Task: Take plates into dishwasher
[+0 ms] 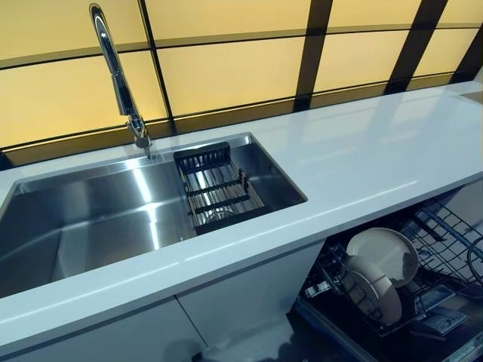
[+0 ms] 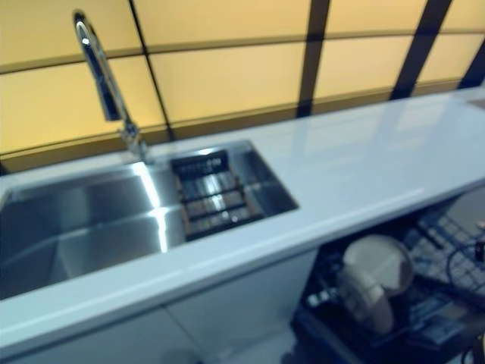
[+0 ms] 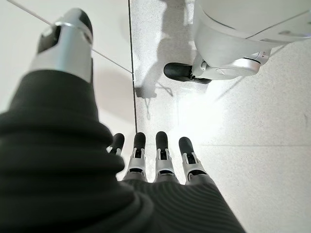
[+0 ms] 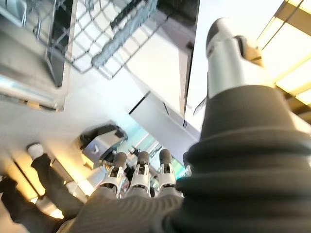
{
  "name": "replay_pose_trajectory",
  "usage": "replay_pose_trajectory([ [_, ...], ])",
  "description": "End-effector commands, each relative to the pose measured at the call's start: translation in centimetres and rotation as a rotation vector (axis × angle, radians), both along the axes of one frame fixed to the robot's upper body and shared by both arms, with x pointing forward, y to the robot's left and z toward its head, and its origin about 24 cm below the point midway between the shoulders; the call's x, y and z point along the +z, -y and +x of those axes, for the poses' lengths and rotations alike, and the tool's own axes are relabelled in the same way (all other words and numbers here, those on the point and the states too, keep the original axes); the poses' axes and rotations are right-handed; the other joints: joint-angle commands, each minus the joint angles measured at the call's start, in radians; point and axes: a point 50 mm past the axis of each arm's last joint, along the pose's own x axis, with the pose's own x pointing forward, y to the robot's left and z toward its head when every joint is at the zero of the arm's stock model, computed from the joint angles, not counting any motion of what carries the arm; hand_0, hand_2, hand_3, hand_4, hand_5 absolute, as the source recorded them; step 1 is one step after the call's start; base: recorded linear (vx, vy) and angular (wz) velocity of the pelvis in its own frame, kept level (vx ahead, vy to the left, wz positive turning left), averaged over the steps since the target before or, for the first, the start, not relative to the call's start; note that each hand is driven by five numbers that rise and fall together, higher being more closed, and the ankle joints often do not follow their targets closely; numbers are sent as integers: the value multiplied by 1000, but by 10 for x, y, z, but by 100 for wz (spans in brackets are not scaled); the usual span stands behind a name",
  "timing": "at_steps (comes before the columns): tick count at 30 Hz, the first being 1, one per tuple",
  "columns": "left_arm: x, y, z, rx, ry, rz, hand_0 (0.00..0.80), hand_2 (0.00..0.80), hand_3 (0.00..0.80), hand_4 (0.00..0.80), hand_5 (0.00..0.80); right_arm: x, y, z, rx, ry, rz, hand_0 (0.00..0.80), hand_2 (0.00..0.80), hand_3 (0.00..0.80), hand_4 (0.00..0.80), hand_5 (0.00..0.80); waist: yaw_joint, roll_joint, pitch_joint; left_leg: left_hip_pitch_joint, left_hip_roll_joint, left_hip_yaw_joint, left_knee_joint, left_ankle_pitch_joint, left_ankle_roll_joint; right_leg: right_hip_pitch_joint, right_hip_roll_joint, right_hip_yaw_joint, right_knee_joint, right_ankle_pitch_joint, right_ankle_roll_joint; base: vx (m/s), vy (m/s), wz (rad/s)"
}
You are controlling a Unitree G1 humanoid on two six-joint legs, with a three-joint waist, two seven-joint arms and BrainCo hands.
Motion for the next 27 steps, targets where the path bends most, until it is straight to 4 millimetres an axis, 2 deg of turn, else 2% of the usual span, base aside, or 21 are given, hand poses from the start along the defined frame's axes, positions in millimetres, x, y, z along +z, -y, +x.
replay_pose_trajectory([
  [1,5,-23,-5,-9,-61,90,0,0,0,0,0,27,15,-16,-39,-22,-130,0,0,0,0,0,38,-65,-68,103,28,41,-1,-116,-50,-66,-47,0,-4,104,122,-25,71,-7],
  [8,6,-27,-3,-53,-79,118,0,0,0,0,0,27,31,-39,-117,-71,-130,0,0,0,0,0,24,-78,-74,129,38,70,16,-133,-41,-54,-63,8,15,97,124,-20,89,-6],
  [12,10,-34,3,-107,-91,153,0,0,0,0,0,25,42,-60,-170,-105,-153,0,0,0,0,0,-2,-87,-52,118,40,94,81,-161,-27,-92,-79,24,85,94,134,-6,72,-13],
  [15,13,-40,5,-133,-102,165,0,0,0,0,0,19,48,-75,-195,-123,-147,0,0,0,0,0,-15,-97,-36,116,30,87,95,-168,-24,-129,-86,32,77,153,157,8,-11,-9],
  [16,15,-44,5,-143,-99,176,0,0,0,0,0,17,52,-83,-206,-132,-139,0,0,0,0,0,-26,-103,-24,126,14,53,80,-165,-24,-180,-81,51,56,220,182,2,-14,-6],
  [19,15,-47,-2,-115,-107,186,0,0,0,0,0,23,53,-84,-195,-116,-124,0,0,0,0,0,-20,-93,-22,133,15,39,45,-149,-22,-219,-72,27,74,226,183,-127,-18,-24],
  [21,15,-50,-8,-80,-123,187,0,0,0,0,0,22,52,-82,-171,-114,-107,0,0,0,0,0,-2,-81,-35,111,31,60,41,-135,-19,-205,-95,3,130,179,174,-257,-73,-84],
  [22,16,-55,-11,-52,-130,184,0,0,0,0,0,16,51,-81,-161,-117,-93,0,0,0,0,0,13,-75,-45,94,46,79,44,-132,-18,-174,-122,-14,162,158,171,-245,-111,-79],
  [23,17,-56,-12,-47,-130,184,0,0,0,0,0,14,51,-82,-160,-118,-89,0,0,0,0,0,18,-76,-49,85,48,84,46,-126,-19,-171,-130,-17,163,161,170,-287,-178,-70],
  [24,19,-62,-14,-29,-137,185,0,0,0,0,0,7,50,-83,-158,-120,-71,0,0,0,0,0,35,-77,-64,56,63,100,53,-119,-21,-141,-163,-29,175,164,169,-167,-115,-52],
  [25,19,-62,-14,-30,-137,186,0,0,0,0,0,7,50,-83,-159,-121,-70,0,0,0,0,0,36,-78,-65,55,63,101,55,-121,-21,-141,-164,-28,175,163,170,-389,-344,-63],
  [26,25,-73,-15,-15,-149,198,0,0,0,0,0,-11,50,-89,-174,-129,-26,0,0,0,0,0,77,-89,-88,-11,93,123,91,-114,-29,-60,-231,-32,166,184,183,-345,-350,-59],
  [27,27,-77,-15,-13,-154,206,0,0,0,0,0,-16,51,-92,-184,-130,-12,0,0,0,0,0,88,-95,-95,-31,103,123,105,-114,-33,-39,-253,-24,165,201,191,-430,-457,-62],
])
